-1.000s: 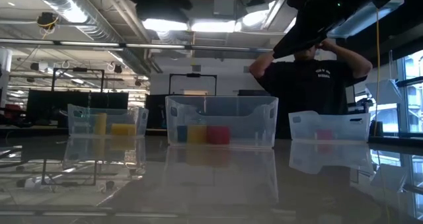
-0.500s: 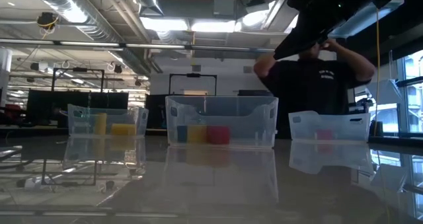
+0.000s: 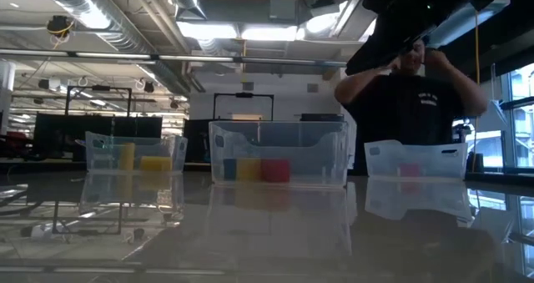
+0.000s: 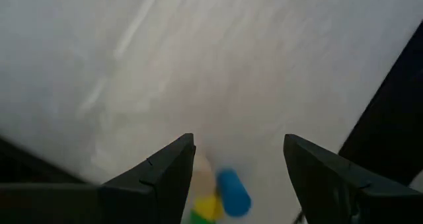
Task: Sort blocks by size
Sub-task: Put the green square block into the bottom transparent bin
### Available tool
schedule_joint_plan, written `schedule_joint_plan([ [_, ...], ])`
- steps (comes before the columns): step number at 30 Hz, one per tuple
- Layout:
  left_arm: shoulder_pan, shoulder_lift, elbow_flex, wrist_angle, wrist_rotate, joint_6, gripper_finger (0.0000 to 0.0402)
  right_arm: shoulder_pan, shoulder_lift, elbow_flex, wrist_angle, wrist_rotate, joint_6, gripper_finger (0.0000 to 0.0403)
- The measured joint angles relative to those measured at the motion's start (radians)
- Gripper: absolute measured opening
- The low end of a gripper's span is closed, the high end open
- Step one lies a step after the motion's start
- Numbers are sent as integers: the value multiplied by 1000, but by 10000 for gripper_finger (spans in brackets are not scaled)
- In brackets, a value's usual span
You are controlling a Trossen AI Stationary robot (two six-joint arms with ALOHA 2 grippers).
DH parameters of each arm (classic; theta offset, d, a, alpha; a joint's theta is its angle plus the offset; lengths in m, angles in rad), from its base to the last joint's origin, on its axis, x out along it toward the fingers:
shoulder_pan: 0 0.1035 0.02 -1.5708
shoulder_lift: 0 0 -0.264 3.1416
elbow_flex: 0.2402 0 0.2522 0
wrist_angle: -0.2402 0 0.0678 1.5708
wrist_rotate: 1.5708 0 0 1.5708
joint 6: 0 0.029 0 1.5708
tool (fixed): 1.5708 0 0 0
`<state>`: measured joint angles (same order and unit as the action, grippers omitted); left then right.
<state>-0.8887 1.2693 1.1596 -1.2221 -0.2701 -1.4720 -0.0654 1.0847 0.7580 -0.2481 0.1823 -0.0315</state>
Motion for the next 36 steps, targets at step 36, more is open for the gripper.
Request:
schedule_joint_plan([
  [36,-283,295,-135,149,350,-28,221,0,0,0,-19,0,0,280],
])
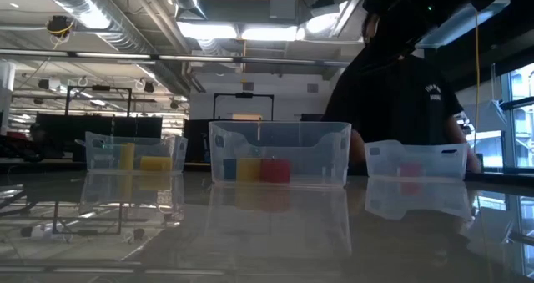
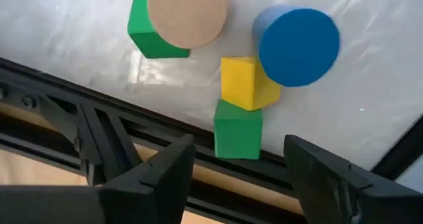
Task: Sort blocks by size
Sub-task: Put the green square block into the bottom transparent bin
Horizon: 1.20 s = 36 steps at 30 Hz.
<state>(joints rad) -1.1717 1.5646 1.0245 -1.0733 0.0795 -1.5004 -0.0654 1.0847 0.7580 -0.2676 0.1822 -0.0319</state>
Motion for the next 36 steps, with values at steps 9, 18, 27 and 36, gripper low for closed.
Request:
schedule_joint_plan([
  [9,-22,92,0,20,42,63,221,0,0,0,0,0,0,280],
  [18,-40,121,-32,45,25,38,221,0,0,0,2,0,0,280],
  [27,-40,122,-89,175,37,40,211,0,0,0,3,0,0,280],
  [36,-36,121,-90,165,51,85,121,0,0,0,6,0,0,280],
])
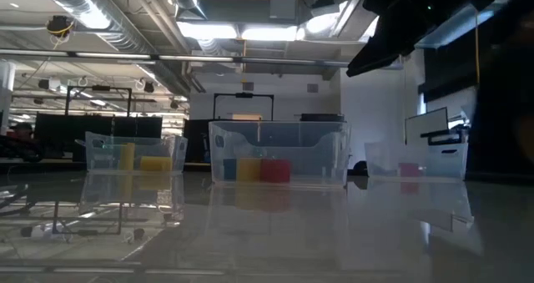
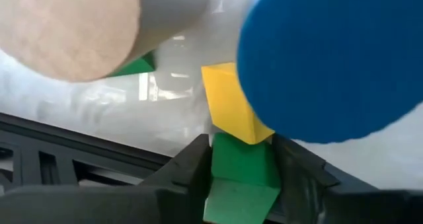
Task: Sort blocks by size
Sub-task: Put the green square block into the bottom transparent bin
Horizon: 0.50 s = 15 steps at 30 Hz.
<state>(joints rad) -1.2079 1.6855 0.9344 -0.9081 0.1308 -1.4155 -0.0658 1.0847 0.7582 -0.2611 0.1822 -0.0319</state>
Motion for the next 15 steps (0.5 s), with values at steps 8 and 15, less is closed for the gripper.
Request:
schedule_joint_plan([
  [8,27,-1,-1,0,13,6,127,0,0,0,1,0,0,280],
  [15,58,-75,-2,-33,57,-29,122,0,0,0,2,0,0,280],
])
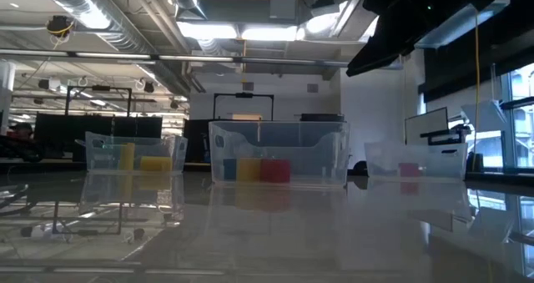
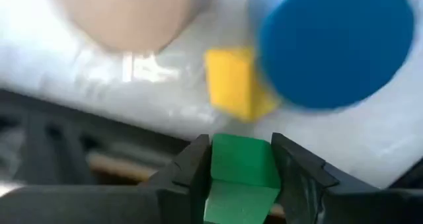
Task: Sort blocks by size
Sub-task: Put the green square block into the bottom transparent bin
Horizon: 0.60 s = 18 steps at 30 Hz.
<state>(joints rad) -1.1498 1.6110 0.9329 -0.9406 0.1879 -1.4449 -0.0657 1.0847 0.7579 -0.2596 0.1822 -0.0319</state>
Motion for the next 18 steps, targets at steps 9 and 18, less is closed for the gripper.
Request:
schedule_joint_plan([
  [9,4,-141,0,-88,-25,-130,125,0,0,0,3,0,0,280],
  [18,5,-323,1,-163,-342,-246,125,0,0,0,2,0,0,280],
])
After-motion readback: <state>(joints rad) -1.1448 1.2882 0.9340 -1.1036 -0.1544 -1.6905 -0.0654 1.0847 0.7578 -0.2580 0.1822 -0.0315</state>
